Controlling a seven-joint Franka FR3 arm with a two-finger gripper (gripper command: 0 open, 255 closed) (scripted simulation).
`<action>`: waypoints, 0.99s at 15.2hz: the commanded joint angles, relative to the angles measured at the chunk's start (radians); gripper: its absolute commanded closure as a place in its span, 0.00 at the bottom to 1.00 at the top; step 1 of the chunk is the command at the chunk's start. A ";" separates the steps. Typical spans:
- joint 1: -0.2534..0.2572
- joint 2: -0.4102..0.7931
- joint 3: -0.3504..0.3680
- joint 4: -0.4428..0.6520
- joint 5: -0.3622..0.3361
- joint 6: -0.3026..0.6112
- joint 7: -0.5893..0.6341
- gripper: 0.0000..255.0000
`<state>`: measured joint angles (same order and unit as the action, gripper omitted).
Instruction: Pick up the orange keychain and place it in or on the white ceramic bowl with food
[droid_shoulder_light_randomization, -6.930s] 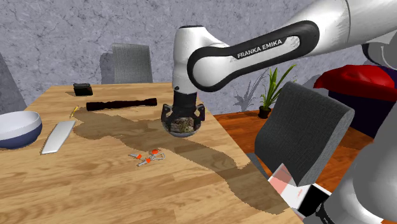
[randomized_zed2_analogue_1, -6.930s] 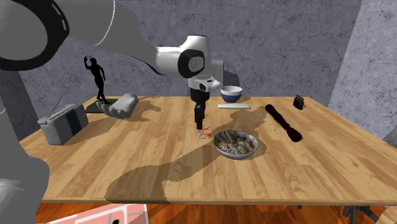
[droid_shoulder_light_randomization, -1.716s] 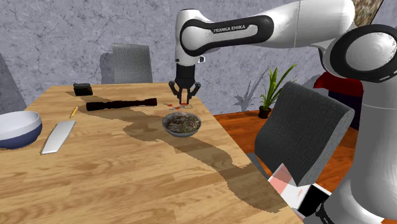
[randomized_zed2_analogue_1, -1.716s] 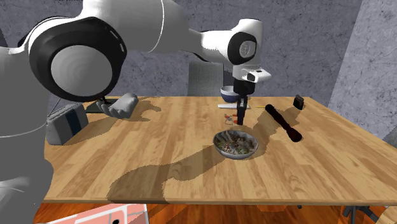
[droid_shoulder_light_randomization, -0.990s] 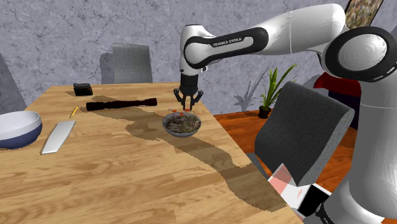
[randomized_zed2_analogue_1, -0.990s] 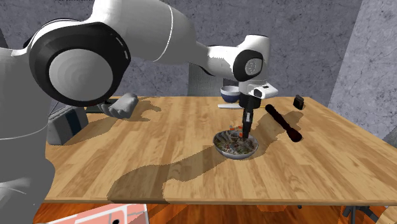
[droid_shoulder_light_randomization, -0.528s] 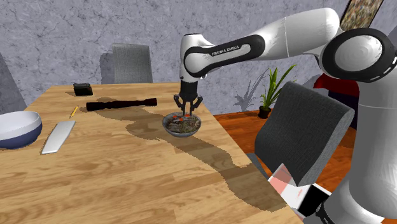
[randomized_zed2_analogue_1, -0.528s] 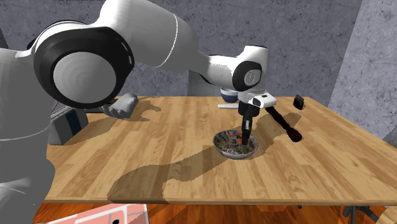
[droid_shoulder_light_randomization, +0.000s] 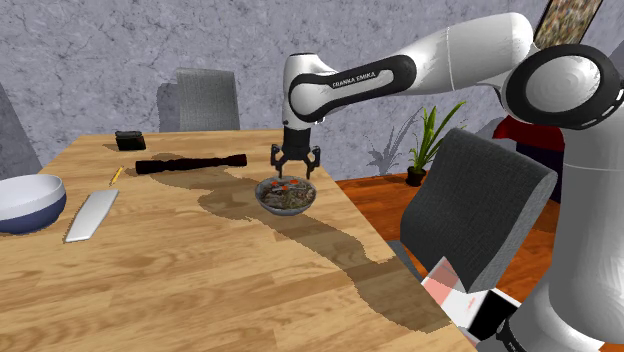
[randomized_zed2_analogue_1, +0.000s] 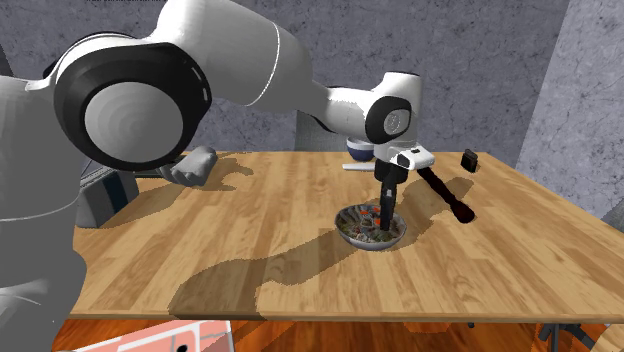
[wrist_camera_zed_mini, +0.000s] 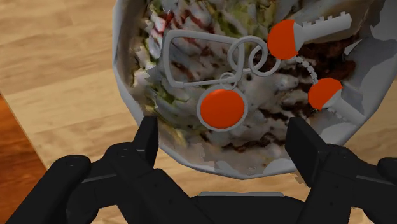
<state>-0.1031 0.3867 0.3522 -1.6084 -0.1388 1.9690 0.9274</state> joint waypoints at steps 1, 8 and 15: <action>0.000 0.000 0.000 0.000 0.000 0.000 0.000 0.00; 0.002 -0.024 0.006 0.094 0.012 -0.116 -0.009 0.00; 0.002 -0.024 0.006 0.094 0.012 -0.116 -0.009 0.00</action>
